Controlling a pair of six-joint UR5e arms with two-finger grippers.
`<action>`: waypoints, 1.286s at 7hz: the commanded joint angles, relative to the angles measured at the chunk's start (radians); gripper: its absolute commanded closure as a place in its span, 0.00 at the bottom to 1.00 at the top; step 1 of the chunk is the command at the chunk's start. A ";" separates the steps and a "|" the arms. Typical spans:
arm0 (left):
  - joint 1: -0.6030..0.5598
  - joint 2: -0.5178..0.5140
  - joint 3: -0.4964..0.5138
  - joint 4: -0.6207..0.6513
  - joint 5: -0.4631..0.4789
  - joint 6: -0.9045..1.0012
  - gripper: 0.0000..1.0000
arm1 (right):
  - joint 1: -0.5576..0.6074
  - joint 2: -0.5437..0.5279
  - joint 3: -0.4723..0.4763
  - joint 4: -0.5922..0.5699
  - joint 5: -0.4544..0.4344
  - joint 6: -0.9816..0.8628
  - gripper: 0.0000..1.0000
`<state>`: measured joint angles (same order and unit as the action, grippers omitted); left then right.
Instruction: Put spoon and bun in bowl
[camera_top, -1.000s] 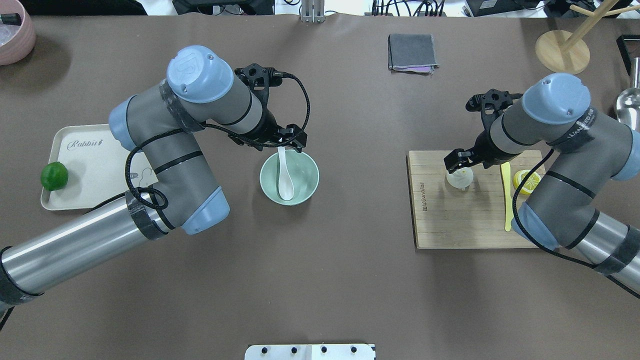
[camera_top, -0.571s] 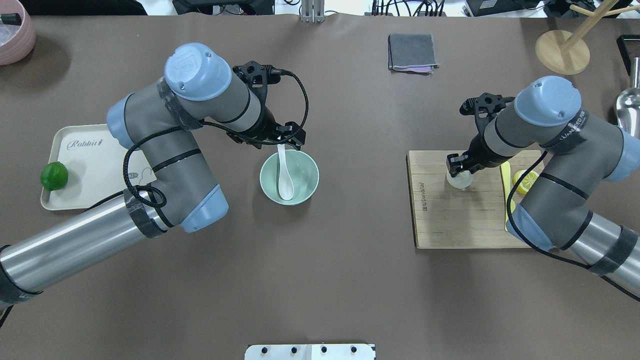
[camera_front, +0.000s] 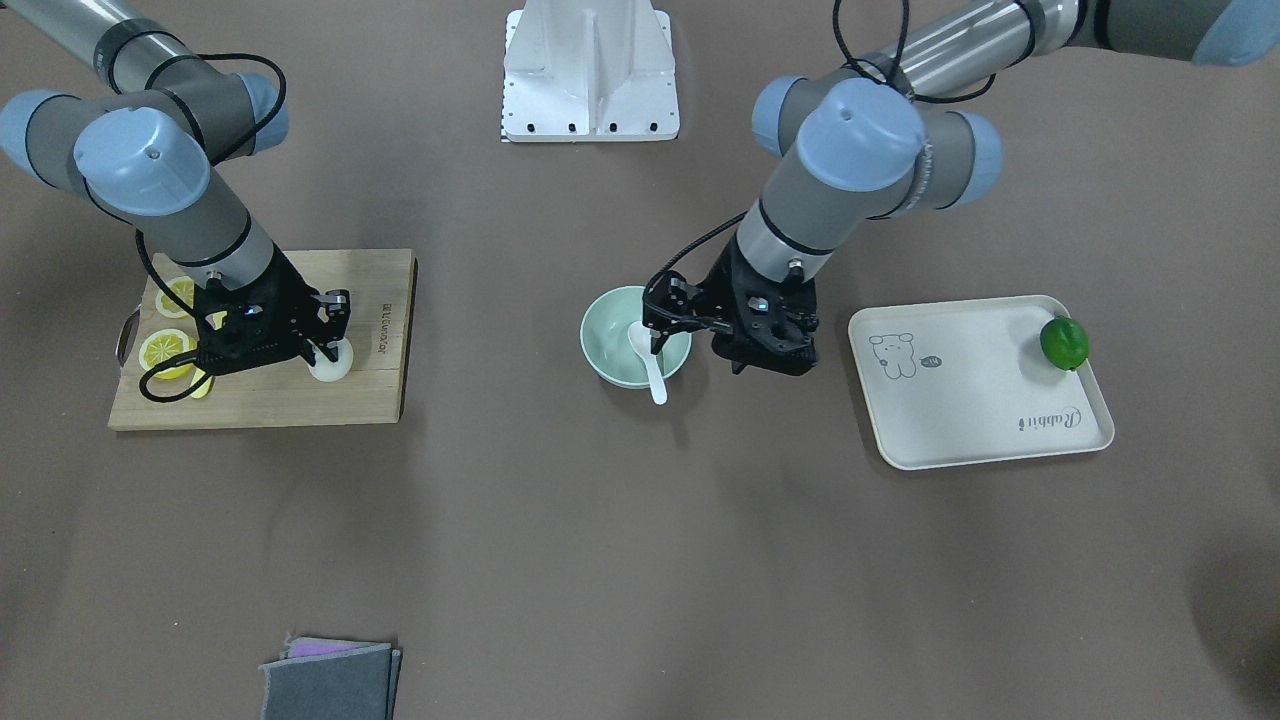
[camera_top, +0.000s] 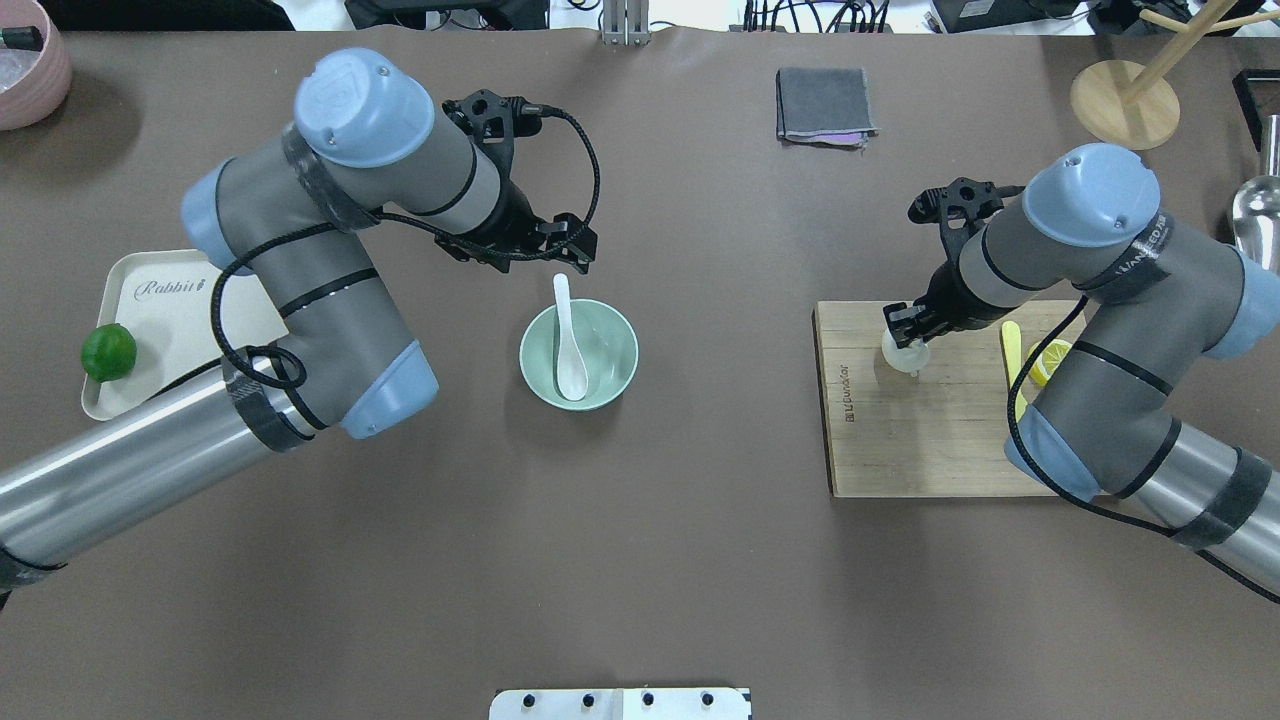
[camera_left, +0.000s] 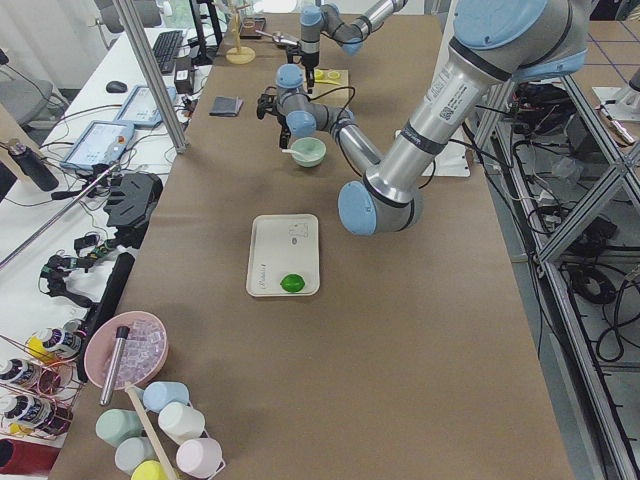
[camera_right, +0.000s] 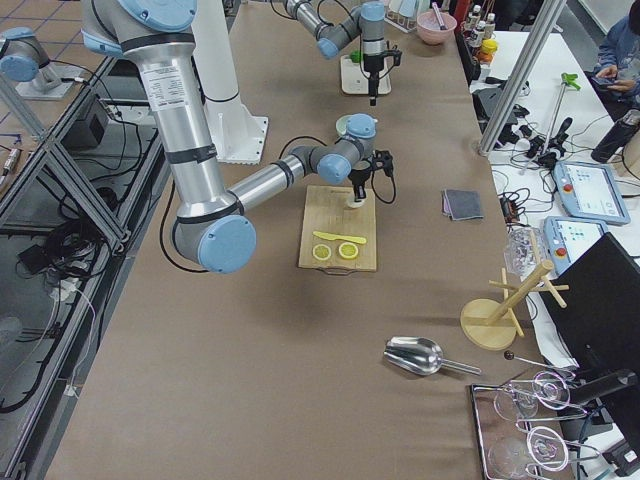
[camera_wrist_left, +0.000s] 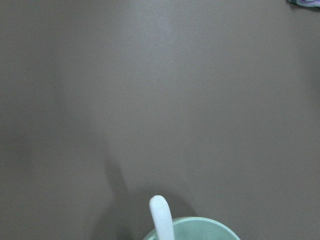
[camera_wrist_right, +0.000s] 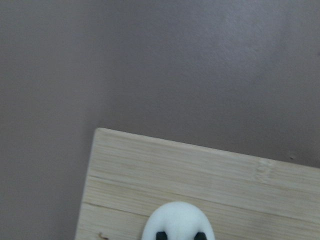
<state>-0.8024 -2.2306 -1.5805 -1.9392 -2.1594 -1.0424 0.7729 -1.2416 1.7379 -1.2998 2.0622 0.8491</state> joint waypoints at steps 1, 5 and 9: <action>-0.201 0.173 -0.117 0.006 -0.222 0.149 0.02 | -0.030 0.117 -0.003 -0.003 -0.010 0.123 1.00; -0.383 0.379 -0.150 0.008 -0.327 0.482 0.02 | -0.216 0.449 -0.188 -0.003 -0.221 0.427 1.00; -0.388 0.394 -0.156 0.008 -0.326 0.481 0.02 | -0.285 0.550 -0.279 0.008 -0.298 0.496 0.26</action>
<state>-1.1893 -1.8441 -1.7349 -1.9306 -2.4873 -0.5618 0.5069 -0.7082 1.4771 -1.2970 1.7852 1.3304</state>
